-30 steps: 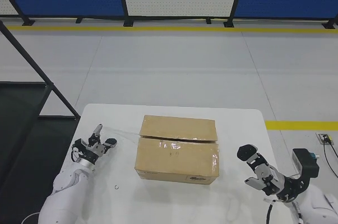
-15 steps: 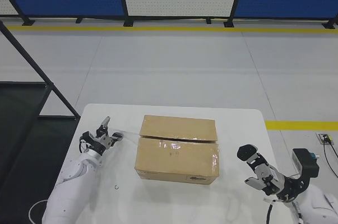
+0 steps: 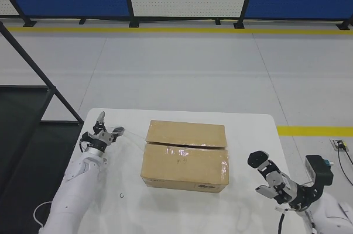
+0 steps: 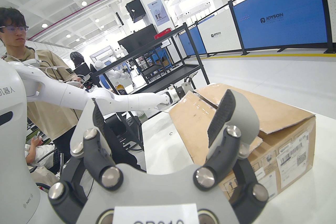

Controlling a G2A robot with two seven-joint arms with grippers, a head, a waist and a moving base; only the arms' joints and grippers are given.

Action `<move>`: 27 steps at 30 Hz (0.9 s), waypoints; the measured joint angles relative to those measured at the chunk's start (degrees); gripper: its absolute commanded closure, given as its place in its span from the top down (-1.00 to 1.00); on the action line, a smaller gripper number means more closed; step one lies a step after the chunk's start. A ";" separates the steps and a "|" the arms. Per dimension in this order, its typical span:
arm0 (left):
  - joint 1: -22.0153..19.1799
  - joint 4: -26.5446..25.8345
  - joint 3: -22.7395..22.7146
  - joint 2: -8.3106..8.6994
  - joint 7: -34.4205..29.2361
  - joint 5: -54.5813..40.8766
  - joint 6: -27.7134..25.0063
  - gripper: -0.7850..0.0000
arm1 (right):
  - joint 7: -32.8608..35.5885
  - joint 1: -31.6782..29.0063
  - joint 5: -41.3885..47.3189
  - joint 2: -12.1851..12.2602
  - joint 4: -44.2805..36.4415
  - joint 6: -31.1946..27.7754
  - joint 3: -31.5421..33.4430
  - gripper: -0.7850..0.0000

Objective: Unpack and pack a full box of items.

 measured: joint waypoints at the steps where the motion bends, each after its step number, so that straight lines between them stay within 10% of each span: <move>1: -0.15 0.18 -0.41 0.02 -0.55 -0.83 -0.27 1.00 | 0.00 0.00 0.00 0.00 0.00 0.00 0.00 1.00; 27: 1.41 1.45 -10.52 1.64 -7.89 -16.15 -8.92 1.00 | 0.00 0.00 0.00 0.00 0.00 0.00 0.00 1.00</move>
